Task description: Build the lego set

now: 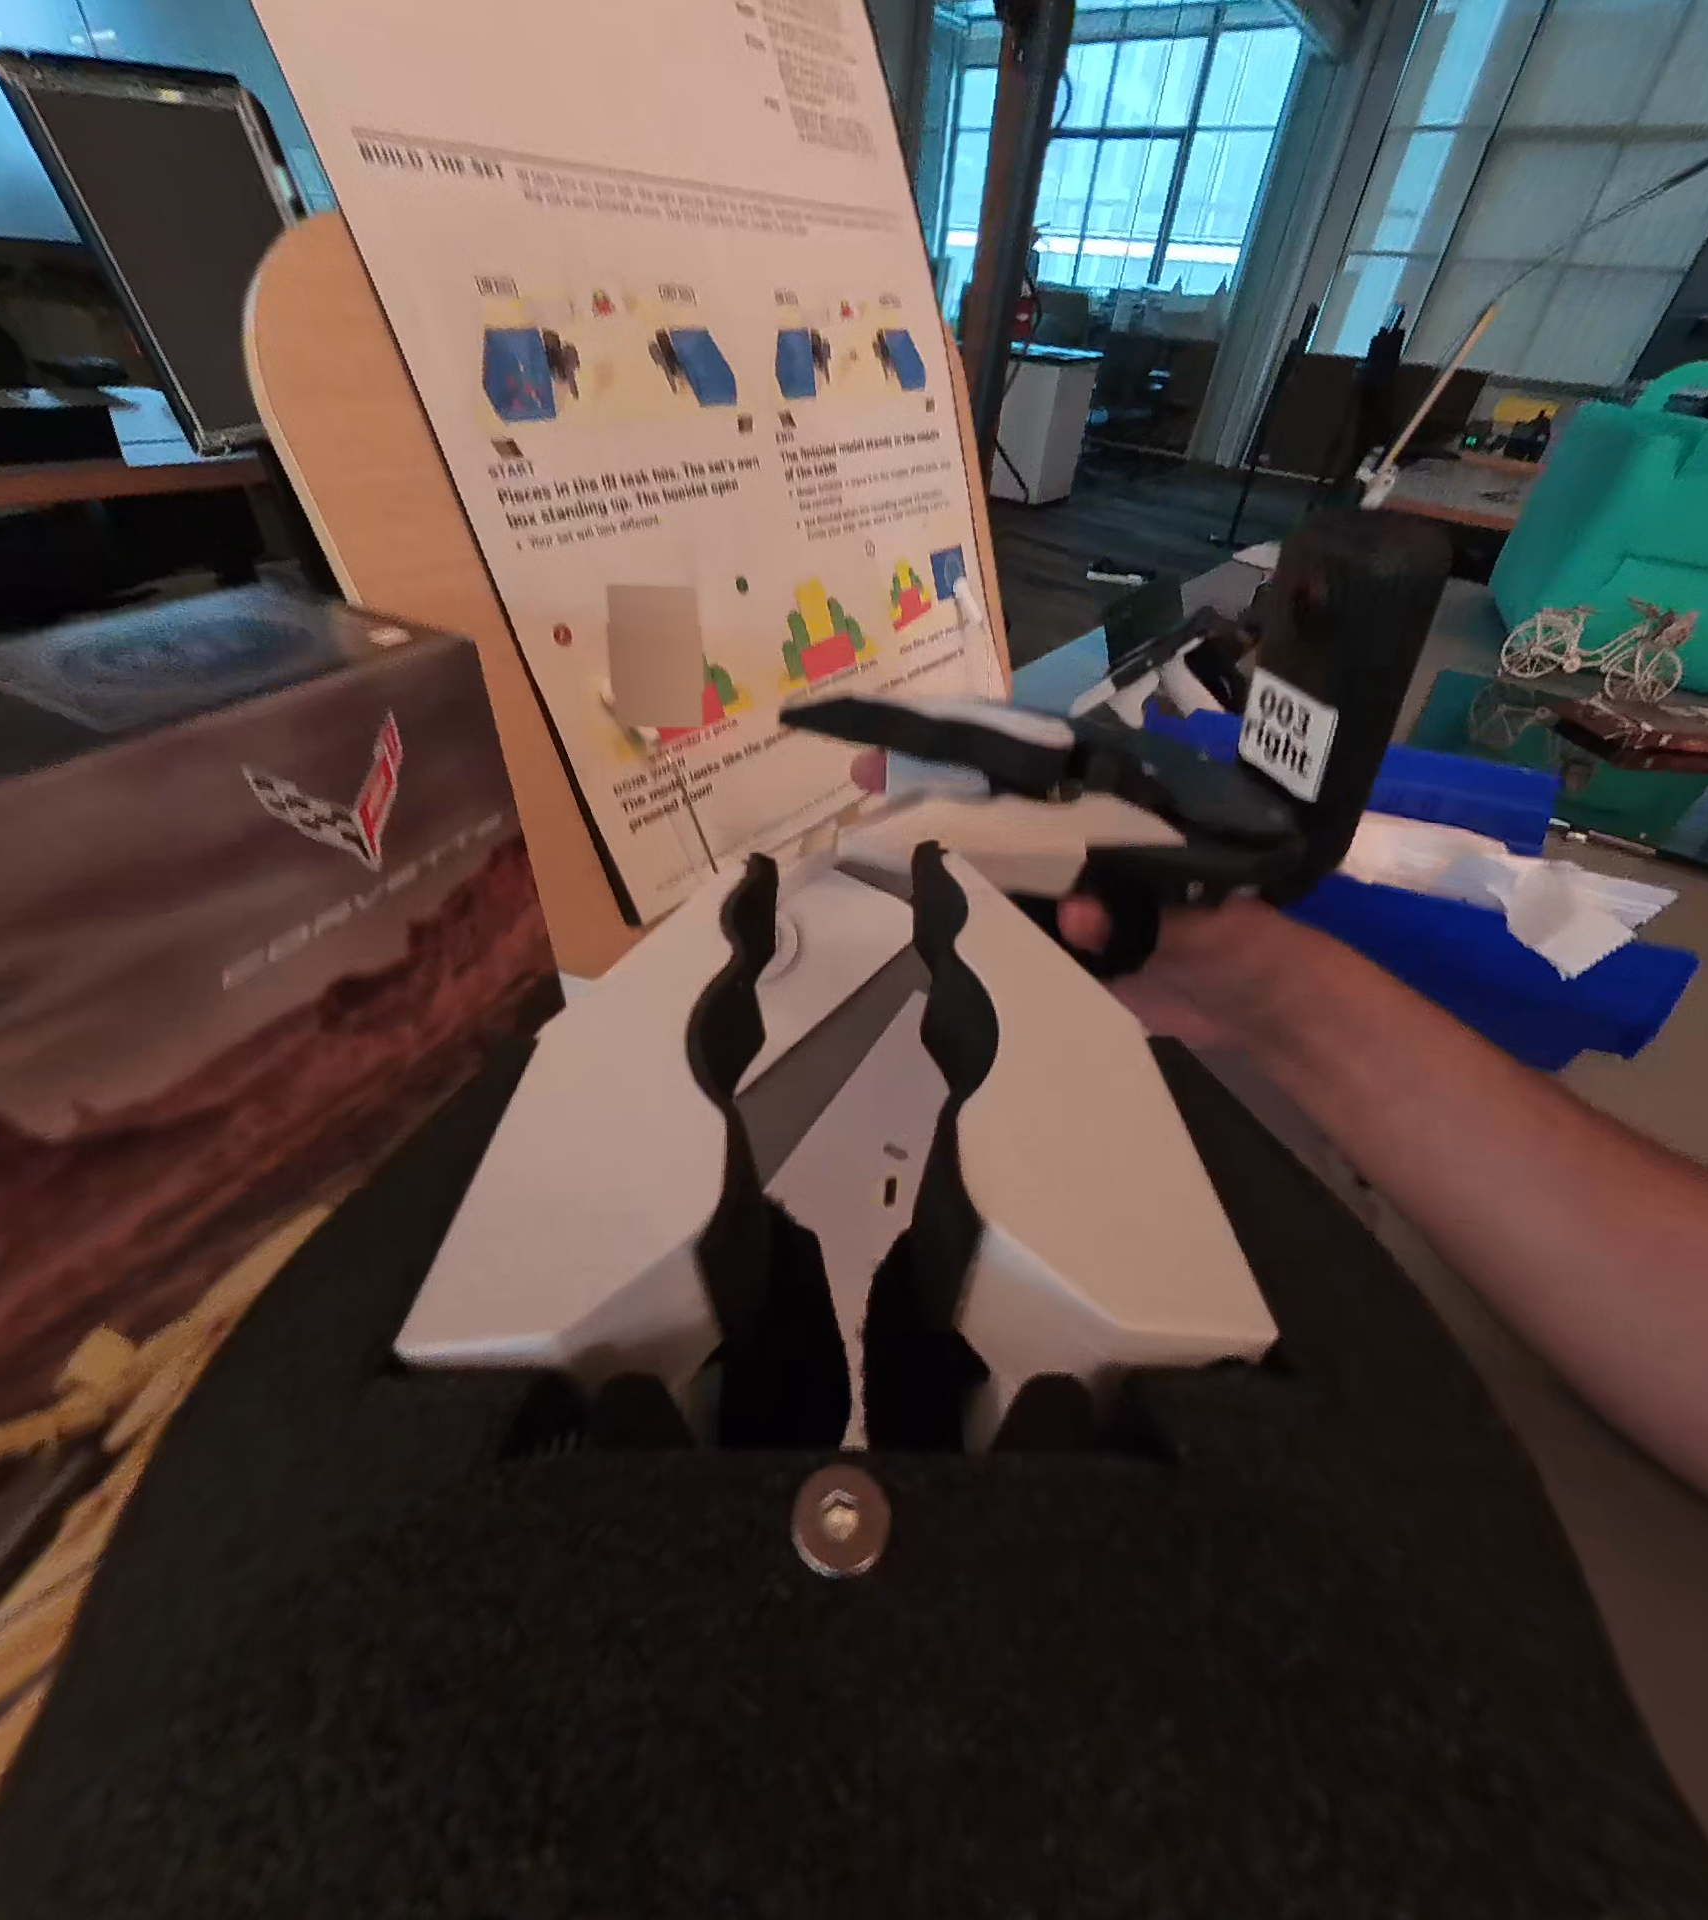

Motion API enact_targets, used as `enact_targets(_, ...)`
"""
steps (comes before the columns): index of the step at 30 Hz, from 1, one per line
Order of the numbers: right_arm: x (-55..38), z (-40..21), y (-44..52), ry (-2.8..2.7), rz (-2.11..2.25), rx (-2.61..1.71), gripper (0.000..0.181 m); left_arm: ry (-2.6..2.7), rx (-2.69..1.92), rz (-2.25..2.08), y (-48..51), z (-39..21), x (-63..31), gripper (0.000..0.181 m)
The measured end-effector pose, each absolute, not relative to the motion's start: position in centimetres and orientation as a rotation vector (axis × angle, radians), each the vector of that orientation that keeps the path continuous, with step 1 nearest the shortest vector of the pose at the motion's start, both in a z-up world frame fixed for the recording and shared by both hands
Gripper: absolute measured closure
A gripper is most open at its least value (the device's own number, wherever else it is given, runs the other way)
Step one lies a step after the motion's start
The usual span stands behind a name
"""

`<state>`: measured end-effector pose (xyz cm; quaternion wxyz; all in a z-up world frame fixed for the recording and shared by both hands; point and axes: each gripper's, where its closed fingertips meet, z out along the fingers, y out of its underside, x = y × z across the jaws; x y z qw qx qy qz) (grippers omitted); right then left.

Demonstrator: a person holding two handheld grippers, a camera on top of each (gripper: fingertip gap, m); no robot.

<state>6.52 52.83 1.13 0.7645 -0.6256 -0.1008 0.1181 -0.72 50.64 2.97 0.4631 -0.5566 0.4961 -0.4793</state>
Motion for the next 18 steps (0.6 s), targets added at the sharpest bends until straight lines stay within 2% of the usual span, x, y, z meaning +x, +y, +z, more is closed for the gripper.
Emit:
enact_targets(1, 6.4, 0.7, 52.8, -0.22, 0.253, -1.375, 0.113, 1.214, -1.36, -1.183, 51.0, 3.5, -0.4, 0.156)
enact_targets(6, 5.9, -1.2, 51.5, -0.18, 0.278, -1.397, 0.115, 1.156, -1.361, -1.235, 52.1, 3.9, -0.2, 0.157)
enact_targets(13, 6.3, 1.0, 51.1, -0.176, 0.274, -1.411, 0.114, 1.167, -1.395, -1.201, 51.3, 2.5, -1.6, 0.158)
enact_targets(18, 4.8, -0.3, 46.8, -0.128, 0.238, -1.504, 0.114, 1.16, -1.497, -1.237, 49.8, 0.4, -3.8, 0.156)
